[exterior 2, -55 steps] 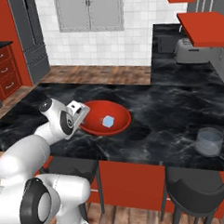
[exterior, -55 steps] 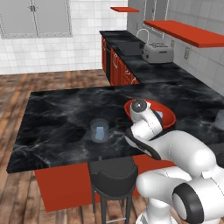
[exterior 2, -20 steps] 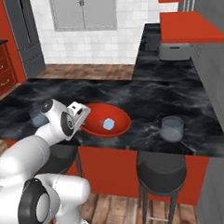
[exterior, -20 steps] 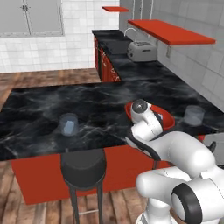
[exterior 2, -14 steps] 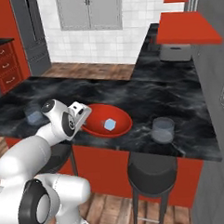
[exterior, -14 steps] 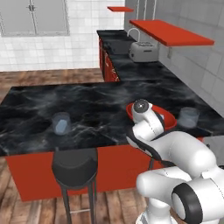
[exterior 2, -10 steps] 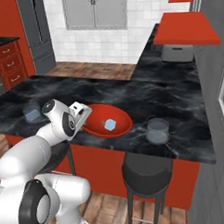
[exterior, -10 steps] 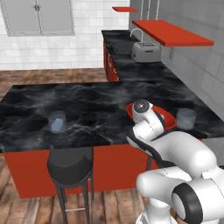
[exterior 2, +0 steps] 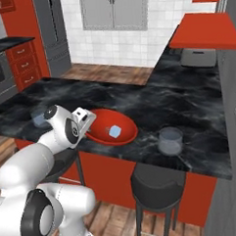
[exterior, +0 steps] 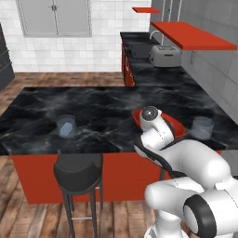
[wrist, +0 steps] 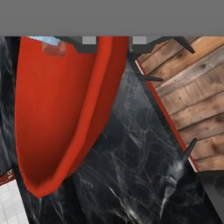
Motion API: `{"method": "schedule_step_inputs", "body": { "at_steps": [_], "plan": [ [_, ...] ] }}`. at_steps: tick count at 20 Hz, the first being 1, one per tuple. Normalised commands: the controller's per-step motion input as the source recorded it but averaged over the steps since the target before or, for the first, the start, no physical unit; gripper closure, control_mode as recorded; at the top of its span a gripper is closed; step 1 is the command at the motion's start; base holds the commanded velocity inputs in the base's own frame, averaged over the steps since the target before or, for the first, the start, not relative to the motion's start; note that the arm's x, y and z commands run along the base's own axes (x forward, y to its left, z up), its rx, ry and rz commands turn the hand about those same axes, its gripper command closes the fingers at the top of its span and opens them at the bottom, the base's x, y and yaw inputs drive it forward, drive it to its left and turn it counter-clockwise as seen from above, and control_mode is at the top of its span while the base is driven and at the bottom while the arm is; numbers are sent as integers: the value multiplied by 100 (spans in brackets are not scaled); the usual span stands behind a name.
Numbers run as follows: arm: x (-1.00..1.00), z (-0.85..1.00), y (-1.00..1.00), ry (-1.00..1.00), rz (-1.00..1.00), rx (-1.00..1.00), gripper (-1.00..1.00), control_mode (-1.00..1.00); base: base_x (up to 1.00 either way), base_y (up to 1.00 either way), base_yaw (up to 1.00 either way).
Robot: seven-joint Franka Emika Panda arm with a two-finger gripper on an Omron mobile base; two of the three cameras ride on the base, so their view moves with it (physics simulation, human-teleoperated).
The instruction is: There are four ice cubes in the ice bowl. Place two ice cubes in each glass of water.
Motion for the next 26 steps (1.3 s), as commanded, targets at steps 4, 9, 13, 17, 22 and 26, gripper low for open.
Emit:
{"method": "schedule_step_inputs", "body": {
  "at_steps": [4, 9, 13, 17, 22, 26],
  "plan": [
    [0, 0, 0, 0, 0, 0, 100, 100, 0, -33, 5],
    [0, 0, 0, 0, 0, 0, 100, 100, 0, -20, 0],
    [0, 0, 0, 0, 0, 0, 100, 100, 0, 0, 0],
    [0, 0, 0, 0, 0, 0, 100, 100, 0, 0, 0],
    [0, 0, 0, 0, 0, 0, 100, 100, 0, 0, 0],
    [0, 0, 0, 0, 0, 0, 100, 100, 0, 0, 0]
  ]
}}
